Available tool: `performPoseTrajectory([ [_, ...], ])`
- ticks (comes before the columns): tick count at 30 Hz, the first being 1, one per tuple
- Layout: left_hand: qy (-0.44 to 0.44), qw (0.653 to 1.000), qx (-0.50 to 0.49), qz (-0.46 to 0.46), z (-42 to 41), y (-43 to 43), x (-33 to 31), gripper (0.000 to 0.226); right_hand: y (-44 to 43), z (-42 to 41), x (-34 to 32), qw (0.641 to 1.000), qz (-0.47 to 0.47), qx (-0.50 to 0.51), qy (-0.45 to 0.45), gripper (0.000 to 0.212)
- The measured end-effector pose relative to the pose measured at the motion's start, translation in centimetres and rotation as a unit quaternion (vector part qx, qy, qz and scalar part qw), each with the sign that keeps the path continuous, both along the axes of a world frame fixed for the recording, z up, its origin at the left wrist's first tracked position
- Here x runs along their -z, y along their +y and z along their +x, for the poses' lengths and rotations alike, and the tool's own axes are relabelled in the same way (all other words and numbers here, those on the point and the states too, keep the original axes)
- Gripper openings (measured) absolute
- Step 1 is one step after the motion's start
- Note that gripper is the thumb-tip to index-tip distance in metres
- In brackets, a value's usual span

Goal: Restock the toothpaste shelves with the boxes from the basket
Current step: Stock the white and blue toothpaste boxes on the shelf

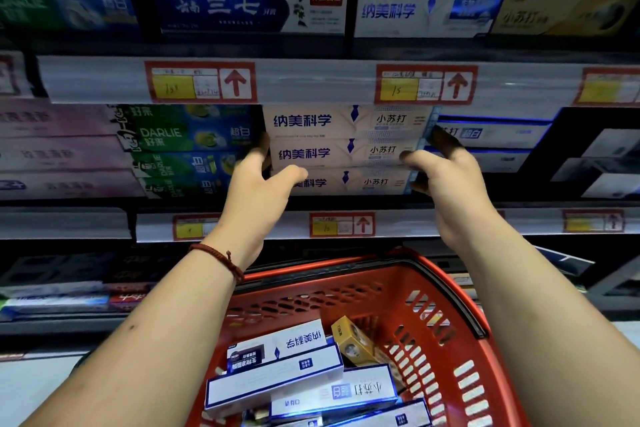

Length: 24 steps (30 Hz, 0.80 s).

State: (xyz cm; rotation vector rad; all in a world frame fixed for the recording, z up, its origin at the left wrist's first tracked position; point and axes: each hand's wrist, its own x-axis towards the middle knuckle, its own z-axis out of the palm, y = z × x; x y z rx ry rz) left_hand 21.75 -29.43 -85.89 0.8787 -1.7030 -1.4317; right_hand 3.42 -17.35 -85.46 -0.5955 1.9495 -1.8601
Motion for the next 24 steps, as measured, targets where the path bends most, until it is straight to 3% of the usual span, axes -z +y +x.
performPoseTrajectory([
  [5, 0.004, 1.000, 0.011, 0.020, 0.2, -0.4, 0.0, 0.039, -0.3, -0.1, 0.0, 1.000, -0.018, 0.008, -0.013, 0.083],
  [17, -0.002, 1.000, -0.004, 0.011, 0.4, -0.9, 0.7, 0.042, -0.5, -0.2, 0.6, 1.000, -0.023, 0.007, -0.018, 0.076],
  [20, -0.003, 1.000, -0.014, -0.001, 0.4, -0.7, 0.7, 0.054, -0.4, -0.3, 0.7, 1.000, -0.011, 0.011, -0.004, 0.078],
  [24, -0.024, 0.999, -0.028, -0.036, 0.3, -0.6, 1.2, 0.048, -0.5, -0.2, 0.7, 0.999, 0.015, 0.011, 0.035, 0.074],
])
